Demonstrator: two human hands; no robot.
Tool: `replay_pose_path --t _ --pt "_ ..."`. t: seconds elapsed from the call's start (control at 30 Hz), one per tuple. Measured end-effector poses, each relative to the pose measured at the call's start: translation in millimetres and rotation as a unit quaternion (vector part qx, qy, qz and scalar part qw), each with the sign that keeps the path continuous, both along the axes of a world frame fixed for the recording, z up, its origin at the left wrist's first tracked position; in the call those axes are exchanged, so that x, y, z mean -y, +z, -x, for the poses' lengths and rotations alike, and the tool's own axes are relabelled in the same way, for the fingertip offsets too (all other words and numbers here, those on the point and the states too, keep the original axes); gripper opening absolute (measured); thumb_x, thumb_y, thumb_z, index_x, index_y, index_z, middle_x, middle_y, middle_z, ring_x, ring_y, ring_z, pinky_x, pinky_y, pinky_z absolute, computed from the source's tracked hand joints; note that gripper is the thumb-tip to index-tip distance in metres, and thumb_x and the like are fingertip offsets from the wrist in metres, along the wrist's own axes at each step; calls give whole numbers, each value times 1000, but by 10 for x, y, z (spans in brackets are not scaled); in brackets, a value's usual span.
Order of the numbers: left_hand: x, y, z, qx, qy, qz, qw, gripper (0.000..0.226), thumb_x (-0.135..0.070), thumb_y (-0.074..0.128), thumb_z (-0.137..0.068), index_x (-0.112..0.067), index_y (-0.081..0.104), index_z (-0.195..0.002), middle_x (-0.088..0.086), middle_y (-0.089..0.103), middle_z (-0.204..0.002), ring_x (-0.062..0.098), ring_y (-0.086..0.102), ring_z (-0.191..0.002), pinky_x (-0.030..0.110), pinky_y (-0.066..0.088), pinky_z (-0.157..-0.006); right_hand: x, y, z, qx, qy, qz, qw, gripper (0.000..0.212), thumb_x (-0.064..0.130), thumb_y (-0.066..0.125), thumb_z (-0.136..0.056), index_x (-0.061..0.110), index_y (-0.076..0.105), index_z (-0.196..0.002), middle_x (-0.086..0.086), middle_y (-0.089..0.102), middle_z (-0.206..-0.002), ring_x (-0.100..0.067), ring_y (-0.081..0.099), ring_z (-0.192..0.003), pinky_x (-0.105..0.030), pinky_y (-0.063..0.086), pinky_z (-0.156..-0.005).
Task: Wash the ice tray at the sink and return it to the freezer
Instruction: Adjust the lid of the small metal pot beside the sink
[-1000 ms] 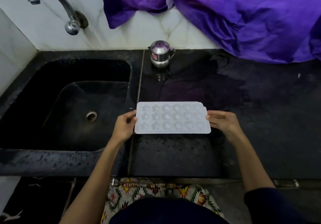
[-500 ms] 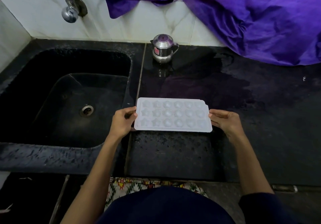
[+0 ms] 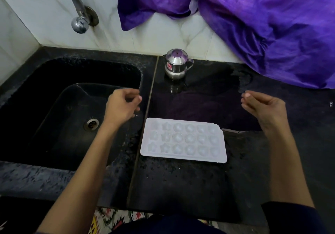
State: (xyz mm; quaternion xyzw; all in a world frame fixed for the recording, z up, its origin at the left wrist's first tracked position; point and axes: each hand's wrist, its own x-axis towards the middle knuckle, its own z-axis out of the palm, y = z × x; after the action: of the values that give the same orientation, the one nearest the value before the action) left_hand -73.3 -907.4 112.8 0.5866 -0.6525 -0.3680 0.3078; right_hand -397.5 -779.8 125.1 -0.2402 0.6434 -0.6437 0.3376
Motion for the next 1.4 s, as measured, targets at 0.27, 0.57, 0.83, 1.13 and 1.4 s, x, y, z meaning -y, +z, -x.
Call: replay_pose_path --t 0.27,0.57,0.83,1.13,1.4 --pt "556 161 554 -86 -30 -35 995 30 -17 57 -93 -6 59 -121 1 63 -93 11 62 -60 21 53 -46 842 83 -138 -32 92 -18 995 19 9 66 -85 7 68 -104 3 73 -76 -5 70 -73 -14 54 -69" --pt "1112 -80 975 -86 -40 -79 992 58 -30 62 -89 -2 45 -137 13 54 -134 22 53 -121 33 44 -102 1786 -89 -260 -45 88 -29 995 34 15 71 -82 1 66 -113 1 70 -90 -7 66 -89 -22 54 -85" --pt "1417 -405 1222 -131 -47 -127 982 88 -43 69 -80 -8 27 -148 5 29 -154 17 30 -140 24 28 -107 2242 -327 -400 -42 66 -47 996 59 27 75 -78 2 56 -127 -7 61 -125 -12 58 -113 -10 47 -86" --pt "1436 -731 1337 -184 -85 -123 971 87 -46 75 -73 -17 36 -145 -10 46 -142 2 42 -129 1 34 -92 2280 -611 -392 -18 123 -43 991 20 20 75 -78 12 60 -90 0 67 -91 0 62 -76 -14 49 -71" --pt "1386 -701 1462 -203 -87 -95 971 80 -58 64 -75 -21 41 -142 -8 52 -139 4 43 -131 37 33 -113 2280 -616 -294 -107 166 -49 979 38 20 75 -78 18 41 -63 -9 55 -76 -8 55 -71 -20 49 -67"
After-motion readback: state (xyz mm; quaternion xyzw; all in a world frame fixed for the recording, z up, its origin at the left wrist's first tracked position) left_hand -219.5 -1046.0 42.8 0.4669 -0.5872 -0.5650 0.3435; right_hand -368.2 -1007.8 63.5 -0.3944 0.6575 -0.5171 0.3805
